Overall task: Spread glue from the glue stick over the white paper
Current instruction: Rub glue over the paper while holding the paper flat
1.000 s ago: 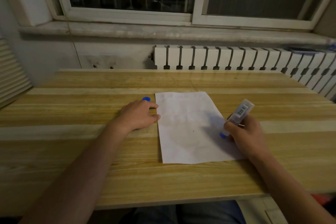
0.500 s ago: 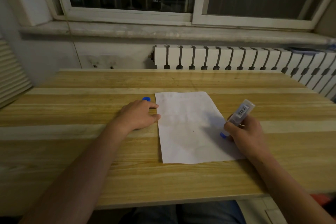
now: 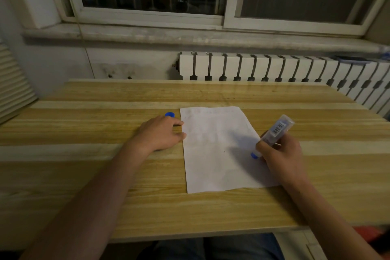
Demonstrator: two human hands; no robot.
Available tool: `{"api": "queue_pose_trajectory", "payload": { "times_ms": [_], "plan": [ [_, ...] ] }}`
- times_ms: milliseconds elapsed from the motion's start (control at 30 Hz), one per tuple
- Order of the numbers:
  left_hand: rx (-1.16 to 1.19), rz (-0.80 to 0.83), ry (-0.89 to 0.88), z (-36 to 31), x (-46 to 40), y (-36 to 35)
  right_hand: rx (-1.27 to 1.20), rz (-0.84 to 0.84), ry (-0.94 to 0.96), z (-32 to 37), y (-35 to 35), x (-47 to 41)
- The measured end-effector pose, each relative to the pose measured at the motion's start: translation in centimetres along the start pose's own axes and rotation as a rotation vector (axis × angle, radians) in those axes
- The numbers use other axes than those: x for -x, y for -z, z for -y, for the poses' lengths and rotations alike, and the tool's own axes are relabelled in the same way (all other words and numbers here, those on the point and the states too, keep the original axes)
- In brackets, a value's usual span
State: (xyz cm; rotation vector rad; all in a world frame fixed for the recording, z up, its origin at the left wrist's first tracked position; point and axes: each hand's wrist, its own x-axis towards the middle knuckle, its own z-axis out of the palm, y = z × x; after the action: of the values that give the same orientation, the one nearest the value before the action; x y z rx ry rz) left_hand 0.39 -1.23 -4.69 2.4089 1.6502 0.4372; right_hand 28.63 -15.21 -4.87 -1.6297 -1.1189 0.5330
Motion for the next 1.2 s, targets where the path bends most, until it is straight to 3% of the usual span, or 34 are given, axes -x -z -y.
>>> {"api": "queue_pose_trajectory", "payload": {
  "times_ms": [533, 1200],
  "plan": [
    [0.002, 0.001, 0.005, -0.4, 0.3, 0.4, -0.095, 0.365, 0.127, 4.8, -7.6, 4.8],
    [0.003, 0.009, 0.009, -0.6, 0.6, 0.6, -0.041, 0.387, 0.162, 4.6, -8.9, 5.8]
  ]
}}
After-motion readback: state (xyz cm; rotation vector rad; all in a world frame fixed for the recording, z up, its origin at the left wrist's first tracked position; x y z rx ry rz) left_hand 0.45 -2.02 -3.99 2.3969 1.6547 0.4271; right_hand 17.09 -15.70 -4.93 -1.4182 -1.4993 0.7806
